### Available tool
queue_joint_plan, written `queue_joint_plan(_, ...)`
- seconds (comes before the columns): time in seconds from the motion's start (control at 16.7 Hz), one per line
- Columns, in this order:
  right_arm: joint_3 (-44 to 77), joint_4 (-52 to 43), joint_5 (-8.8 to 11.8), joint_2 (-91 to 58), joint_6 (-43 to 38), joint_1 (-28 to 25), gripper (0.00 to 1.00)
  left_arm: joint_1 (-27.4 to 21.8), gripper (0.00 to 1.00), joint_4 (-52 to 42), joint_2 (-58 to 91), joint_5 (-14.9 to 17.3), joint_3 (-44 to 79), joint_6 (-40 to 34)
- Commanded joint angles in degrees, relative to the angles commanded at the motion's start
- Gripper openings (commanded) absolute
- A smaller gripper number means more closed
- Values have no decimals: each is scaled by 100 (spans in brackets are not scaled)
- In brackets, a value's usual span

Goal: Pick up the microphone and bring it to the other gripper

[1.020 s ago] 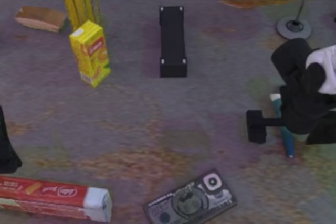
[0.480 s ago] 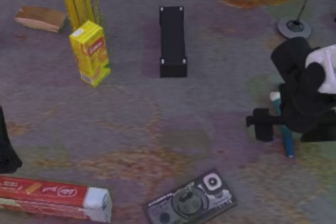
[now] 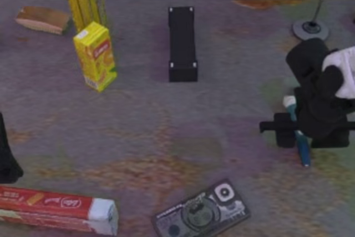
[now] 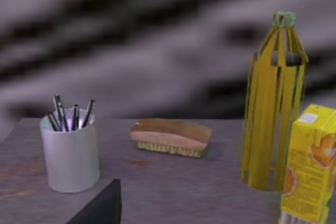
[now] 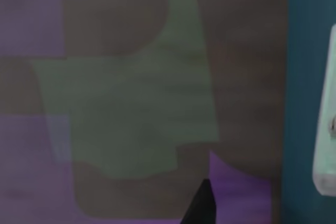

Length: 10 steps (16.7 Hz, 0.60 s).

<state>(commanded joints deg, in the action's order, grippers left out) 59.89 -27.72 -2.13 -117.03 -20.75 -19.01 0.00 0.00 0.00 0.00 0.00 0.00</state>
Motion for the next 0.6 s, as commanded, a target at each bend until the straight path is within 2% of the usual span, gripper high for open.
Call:
queue_joint_plan(0.06, 147, -214, -105, 389, 50, -16, 0, 0, 100, 0, 0, 0, 0, 0)
queue_joint_plan(0.24, 111, -21, -30, 421, 101, -24, 0, 0, 100, 0, 0, 0, 0, 0)
queue_joint_plan(0.42, -32, 694, 235, 548, 270, -35, 0, 0, 100, 0, 0, 0, 0, 0)
queue_joint_plan(0.6, -296, 1814, 637, 766, 519, -30, 0, 0, 100, 0, 0, 0, 0, 0)
